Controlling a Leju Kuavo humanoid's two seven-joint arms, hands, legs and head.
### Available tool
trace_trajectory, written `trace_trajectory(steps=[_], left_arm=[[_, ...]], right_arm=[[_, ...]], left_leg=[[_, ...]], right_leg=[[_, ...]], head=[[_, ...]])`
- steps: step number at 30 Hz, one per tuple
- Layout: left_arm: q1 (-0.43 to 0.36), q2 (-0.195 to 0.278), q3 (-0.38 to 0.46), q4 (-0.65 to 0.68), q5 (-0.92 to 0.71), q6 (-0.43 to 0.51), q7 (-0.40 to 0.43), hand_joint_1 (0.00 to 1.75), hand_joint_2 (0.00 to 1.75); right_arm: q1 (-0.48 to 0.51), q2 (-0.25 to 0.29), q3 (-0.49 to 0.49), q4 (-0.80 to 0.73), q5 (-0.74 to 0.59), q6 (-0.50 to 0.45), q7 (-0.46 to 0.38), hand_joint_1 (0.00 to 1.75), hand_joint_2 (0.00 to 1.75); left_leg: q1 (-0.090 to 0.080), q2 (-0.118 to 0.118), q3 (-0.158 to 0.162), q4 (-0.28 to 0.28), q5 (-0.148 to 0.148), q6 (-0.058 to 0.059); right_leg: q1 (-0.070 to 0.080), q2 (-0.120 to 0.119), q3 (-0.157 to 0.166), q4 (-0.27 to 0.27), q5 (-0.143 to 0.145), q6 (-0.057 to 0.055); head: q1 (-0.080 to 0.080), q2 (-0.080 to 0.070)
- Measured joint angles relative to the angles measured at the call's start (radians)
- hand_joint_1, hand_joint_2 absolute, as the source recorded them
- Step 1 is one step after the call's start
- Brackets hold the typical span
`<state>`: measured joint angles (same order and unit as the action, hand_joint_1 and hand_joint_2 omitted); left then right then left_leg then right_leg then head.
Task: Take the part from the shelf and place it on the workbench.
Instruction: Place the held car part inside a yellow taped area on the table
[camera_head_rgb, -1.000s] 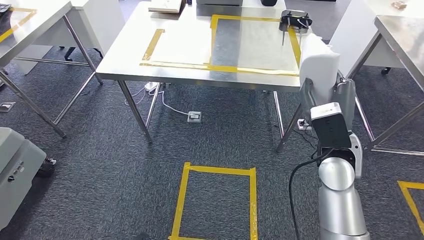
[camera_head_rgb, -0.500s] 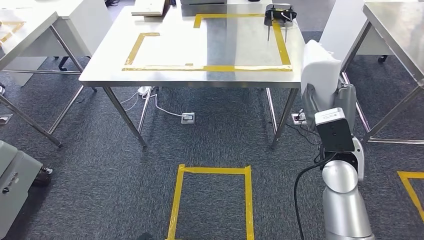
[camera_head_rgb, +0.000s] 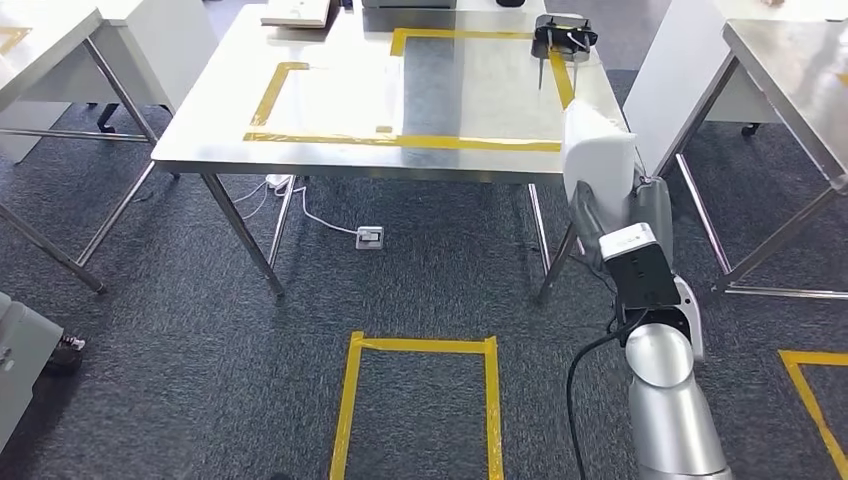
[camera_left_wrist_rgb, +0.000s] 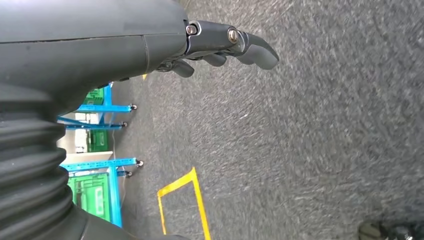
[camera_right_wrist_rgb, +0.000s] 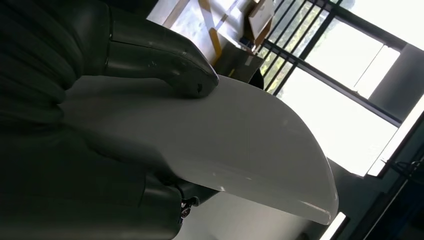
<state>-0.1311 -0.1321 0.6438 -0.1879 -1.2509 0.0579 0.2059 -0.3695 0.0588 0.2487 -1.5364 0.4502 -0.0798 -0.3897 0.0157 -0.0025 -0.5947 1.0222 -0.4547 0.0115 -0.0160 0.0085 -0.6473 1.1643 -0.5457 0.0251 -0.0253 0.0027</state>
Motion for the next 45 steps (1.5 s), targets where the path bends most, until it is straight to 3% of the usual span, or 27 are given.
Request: trace_trajectory(steps=[2, 3, 4, 6, 7, 9, 13, 15, 17, 18, 19, 20, 22, 24, 28, 30, 32, 33, 34, 35, 37, 38, 39, 41, 43, 45], left_arm=[[0.003, 0.001, 0.000, 0.000, 0.003, 0.000, -0.003, 0.00, 1.75], [0.006, 0.001, 0.000, 0.000, 0.004, 0.000, -0.005, 0.00, 1.75], [0.008, 0.001, 0.001, 0.000, 0.005, 0.000, -0.006, 0.00, 1.75], [0.012, 0.000, 0.002, 0.001, 0.006, 0.000, -0.007, 0.00, 1.75], [0.013, 0.000, 0.002, 0.002, 0.006, 0.001, -0.008, 0.00, 1.75], [0.014, 0.000, 0.002, 0.002, 0.006, 0.002, -0.009, 0.00, 1.75], [0.012, 0.000, 0.002, 0.002, -0.002, 0.003, -0.009, 0.00, 1.75], [0.009, -0.001, 0.002, 0.003, -0.011, 0.003, -0.006, 0.00, 1.75], [0.008, -0.002, 0.002, 0.003, -0.019, 0.004, -0.002, 0.00, 1.75], [0.009, -0.002, 0.002, 0.003, -0.021, 0.005, 0.000, 0.00, 1.75], [0.009, -0.002, 0.002, 0.003, -0.022, 0.006, 0.002, 0.00, 1.75], [0.010, -0.001, 0.002, 0.003, -0.023, 0.006, 0.002, 0.00, 1.75], [0.009, -0.001, 0.002, 0.004, -0.024, 0.005, -0.001, 0.00, 1.75], [0.006, -0.001, 0.002, 0.004, -0.024, 0.003, -0.004, 0.00, 1.75], [0.005, 0.000, 0.002, 0.004, -0.023, 0.000, -0.006, 0.00, 1.75], [0.005, 0.001, 0.002, 0.004, -0.021, 0.000, -0.007, 0.00, 1.75], [0.005, 0.003, 0.002, 0.004, -0.018, 0.000, -0.010, 0.00, 1.75], [0.006, 0.003, 0.002, 0.004, -0.016, 0.000, -0.012, 0.00, 1.75], [0.007, 0.003, 0.002, 0.004, -0.016, 0.000, -0.014, 0.00, 1.75], [0.008, 0.003, 0.002, 0.004, -0.017, 0.000, -0.015, 0.00, 1.75], [0.008, 0.003, 0.002, 0.004, -0.019, -0.001, -0.017, 0.00, 1.75], [0.007, 0.003, 0.002, 0.004, -0.020, -0.002, -0.016, 0.00, 1.75], [0.005, 0.003, 0.002, 0.004, -0.022, -0.004, -0.016, 0.00, 1.75], [0.002, 0.003, 0.001, 0.004, -0.024, -0.009, -0.016, 0.00, 1.75], [0.001, 0.004, 0.001, 0.003, -0.026, -0.013, -0.014, 0.00, 1.75], [-0.002, 0.005, 0.001, 0.003, -0.026, -0.013, -0.013, 0.00, 1.75]], right_arm=[[-0.003, 0.007, 0.004, 0.014, 0.000, 0.009, 0.000, 1.75, 1.75], [-0.002, 0.009, 0.005, 0.021, 0.001, 0.012, 0.000, 1.75, 1.75], [-0.003, 0.011, 0.005, 0.028, 0.001, 0.014, 0.000, 1.75, 1.75], [-0.005, 0.012, 0.005, 0.038, 0.003, 0.016, -0.004, 1.75, 1.75], [-0.008, 0.012, 0.005, 0.042, 0.002, 0.017, -0.008, 1.75, 1.75], [-0.012, 0.014, 0.006, 0.051, 0.001, 0.017, -0.017, 1.75, 1.75], [-0.015, 0.015, 0.006, 0.066, -0.002, 0.016, -0.029, 1.75, 1.75], [-0.016, 0.016, 0.006, 0.072, -0.002, 0.014, -0.032, 1.75, 1.75], [-0.011, 0.016, 0.006, 0.075, -0.002, 0.013, -0.033, 1.75, 1.75], [-0.006, 0.016, 0.006, 0.076, -0.002, 0.013, -0.034, 1.75, 1.75], [-0.002, 0.016, 0.006, 0.076, -0.002, 0.013, -0.034, 1.75, 1.75], [0.002, 0.016, 0.006, 0.076, -0.002, 0.012, -0.034, 1.75, 1.75], [0.003, 0.016, 0.006, 0.077, -0.003, 0.010, -0.038, 1.75, 1.75], [0.003, 0.014, 0.006, 0.079, -0.006, 0.005, -0.044, 1.75, 1.75], [0.004, 0.012, 0.006, 0.084, -0.011, -0.002, -0.053, 1.75, 1.75], [0.003, 0.010, 0.006, 0.085, -0.011, -0.003, -0.054, 1.75, 1.75], [0.004, 0.009, 0.006, 0.088, -0.011, -0.003, -0.055, 1.75, 1.75], [0.006, 0.009, 0.006, 0.090, -0.011, -0.003, -0.055, 1.75, 1.75], [0.008, 0.008, 0.006, 0.092, -0.011, -0.003, -0.055, 1.75, 1.75], [0.009, 0.007, 0.006, 0.093, -0.011, -0.003, -0.055, 1.75, 1.75], [0.009, 0.004, 0.006, 0.093, -0.011, -0.003, -0.055, 1.75, 1.75], [0.009, 0.003, 0.006, 0.093, -0.011, -0.003, -0.055, 1.75, 1.75], [0.010, 0.003, 0.006, 0.093, -0.011, -0.004, -0.055, 1.75, 1.75], [0.013, 0.001, 0.006, 0.091, -0.012, -0.005, -0.055, 1.75, 1.75], [0.019, -0.001, 0.006, 0.084, -0.012, -0.006, -0.055, 1.75, 1.75], [0.021, -0.001, 0.006, 0.073, -0.012, -0.008, -0.056, 1.75, 1.75]], left_leg=[[-0.001, 0.001, 0.003, 0.002, -0.006, 0.005], [-0.001, 0.001, 0.006, 0.003, -0.009, 0.005], [-0.001, 0.000, 0.010, 0.004, -0.014, 0.004], [-0.001, -0.001, 0.022, 0.007, -0.025, -0.001], [-0.003, -0.002, 0.026, 0.009, -0.031, -0.006], [-0.006, -0.002, 0.028, 0.009, -0.037, -0.017], [-0.006, 0.001, 0.027, 0.021, -0.051, -0.040], [-0.004, 0.001, -0.019, 0.109, -0.089, -0.047], [-0.003, 0.001, -0.098, 0.241, -0.132, -0.052], [-0.002, 0.001, -0.126, 0.279, -0.133, -0.054], [-0.001, 0.001, -0.134, 0.277, -0.113, -0.054], [0.001, 0.001, -0.121, 0.235, -0.074, -0.055], [0.003, 0.000, -0.065, 0.100, 0.000, -0.055], [0.001, -0.001, -0.031, 0.028, 0.015, -0.047], [-0.001, -0.002, -0.020, 0.018, 0.002, -0.014], [0.001, -0.001, -0.010, 0.014, -0.003, -0.001], [-0.002, -0.001, -0.003, 0.014, -0.012, 0.008], [-0.004, -0.001, 0.002, 0.015, -0.016, 0.009], [-0.006, -0.002, 0.008, 0.015, -0.022, 0.010], [-0.007, -0.003, 0.017, 0.015, -0.028, 0.009], [-0.009, -0.003, 0.032, 0.015, -0.042, 0.005], [-0.010, -0.004, 0.037, 0.015, -0.048, 0.001], [-0.011, -0.003, 0.040, 0.015, -0.053, -0.004], [-0.012, -0.002, 0.046, 0.011, -0.059, -0.015], [-0.011, -0.001, 0.050, 0.015, -0.066, -0.027], [-0.010, 0.000, 0.017, 0.082, -0.094, -0.037]], right_leg=[[0.000, -0.002, -0.076, 0.128, -0.039, 0.005], [-0.001, -0.002, -0.097, 0.155, -0.034, 0.005], [-0.001, -0.003, -0.097, 0.139, -0.009, 0.004], [0.000, -0.007, -0.045, 0.009, 0.073, -0.004], [0.003, -0.009, -0.014, -0.060, 0.099, -0.009], [0.009, -0.012, 0.018, -0.127, 0.111, -0.020], [0.005, -0.006, 0.033, -0.141, 0.105, -0.041], [0.001, -0.006, 0.043, -0.146, 0.101, -0.051], [0.001, -0.006, 0.049, -0.146, 0.093, -0.057], [0.001, -0.004, 0.053, -0.145, 0.089, -0.057], [0.000, -0.003, 0.059, -0.144, 0.084, -0.055], [-0.002, -0.001, 0.066, -0.142, 0.077, -0.052], [-0.003, 0.002, 0.078, -0.135, 0.063, -0.042], [-0.001, 0.005, 0.080, -0.131, 0.053, -0.029], [-0.002, 0.003, 0.079, -0.123, 0.041, -0.005], [-0.002, -0.002, 0.033, -0.035, 0.004, 0.002], [-0.002, -0.004, -0.051, 0.106, -0.042, 0.005], [-0.001, -0.004, -0.085, 0.153, -0.047, 0.004], [0.000, -0.004, -0.100, 0.160, -0.029, 0.001], [0.001, -0.004, -0.095, 0.125, 0.008, -0.003], [0.008, -0.006, -0.041, -0.016, 0.095, -0.019], [0.013, -0.007, -0.014, -0.077, 0.117, -0.027], [0.017, -0.008, 0.003, -0.116, 0.125, -0.032], [0.022, -0.007, 0.012, -0.134, 0.115, -0.038], [0.015, -0.004, 0.026, -0.144, 0.113, -0.046], [0.007, -0.004, 0.047, -0.156, 0.107, -0.055]], head=[[0.001, 0.000], [0.001, 0.000], [0.001, 0.000], [0.002, 0.000], [0.003, 0.000], [0.003, 0.000], [0.001, 0.000], [-0.002, 0.000], [-0.004, 0.000], [-0.004, 0.000], [-0.004, 0.000], [-0.004, 0.000], [-0.004, 0.000], [-0.005, 0.000], [-0.001, 0.000], [0.002, 0.000], [0.004, 0.000], [0.004, 0.000], [0.004, 0.000], [0.004, 0.000], [0.005, 0.000], [0.005, 0.000], [0.005, 0.000], [0.005, 0.000], [0.004, 0.000], [-0.001, 0.000]])
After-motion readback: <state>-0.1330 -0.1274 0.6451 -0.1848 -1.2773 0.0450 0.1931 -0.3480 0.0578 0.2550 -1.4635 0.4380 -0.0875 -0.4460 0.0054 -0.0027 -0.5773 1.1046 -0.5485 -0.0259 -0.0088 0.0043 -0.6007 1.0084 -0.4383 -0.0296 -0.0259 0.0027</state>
